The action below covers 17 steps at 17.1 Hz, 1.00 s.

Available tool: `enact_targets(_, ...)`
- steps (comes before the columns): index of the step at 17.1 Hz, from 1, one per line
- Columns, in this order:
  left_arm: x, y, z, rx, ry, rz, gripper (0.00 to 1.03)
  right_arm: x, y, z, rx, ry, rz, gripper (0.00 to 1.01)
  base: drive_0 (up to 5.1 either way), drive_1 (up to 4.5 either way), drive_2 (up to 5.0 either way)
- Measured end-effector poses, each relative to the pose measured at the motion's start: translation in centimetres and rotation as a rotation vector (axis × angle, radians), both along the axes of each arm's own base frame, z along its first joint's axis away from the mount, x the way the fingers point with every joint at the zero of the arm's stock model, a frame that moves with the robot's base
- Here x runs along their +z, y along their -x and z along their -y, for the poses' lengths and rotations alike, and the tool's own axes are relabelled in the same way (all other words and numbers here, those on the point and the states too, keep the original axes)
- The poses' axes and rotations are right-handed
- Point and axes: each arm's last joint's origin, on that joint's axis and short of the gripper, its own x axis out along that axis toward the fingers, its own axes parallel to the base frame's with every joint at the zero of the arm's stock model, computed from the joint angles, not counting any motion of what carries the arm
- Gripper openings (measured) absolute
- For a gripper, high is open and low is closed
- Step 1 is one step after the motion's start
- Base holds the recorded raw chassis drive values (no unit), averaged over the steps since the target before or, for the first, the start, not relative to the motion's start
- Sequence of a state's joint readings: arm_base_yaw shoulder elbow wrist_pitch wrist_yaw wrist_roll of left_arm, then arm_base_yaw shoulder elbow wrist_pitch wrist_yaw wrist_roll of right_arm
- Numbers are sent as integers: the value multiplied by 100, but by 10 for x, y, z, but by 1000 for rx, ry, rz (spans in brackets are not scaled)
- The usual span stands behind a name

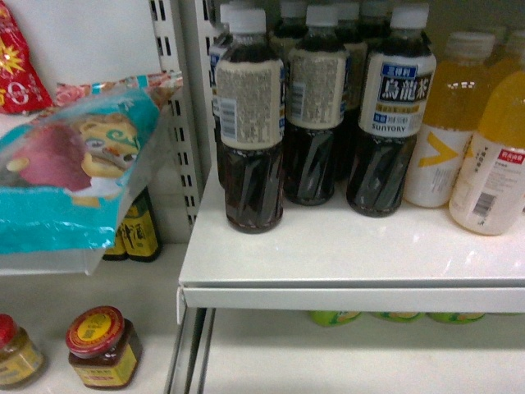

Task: Move water from second to third shelf

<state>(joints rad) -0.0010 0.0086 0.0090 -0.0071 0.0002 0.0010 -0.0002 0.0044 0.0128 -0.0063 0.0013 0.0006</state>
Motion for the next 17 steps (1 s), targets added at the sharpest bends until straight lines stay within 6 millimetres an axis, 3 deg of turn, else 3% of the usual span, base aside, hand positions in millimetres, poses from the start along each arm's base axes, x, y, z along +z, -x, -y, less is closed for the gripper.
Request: enact_targets(17, 0, 0, 0, 0, 0, 2, 98, 0, 0, 0, 1, 1, 1, 98, 0, 0, 0)
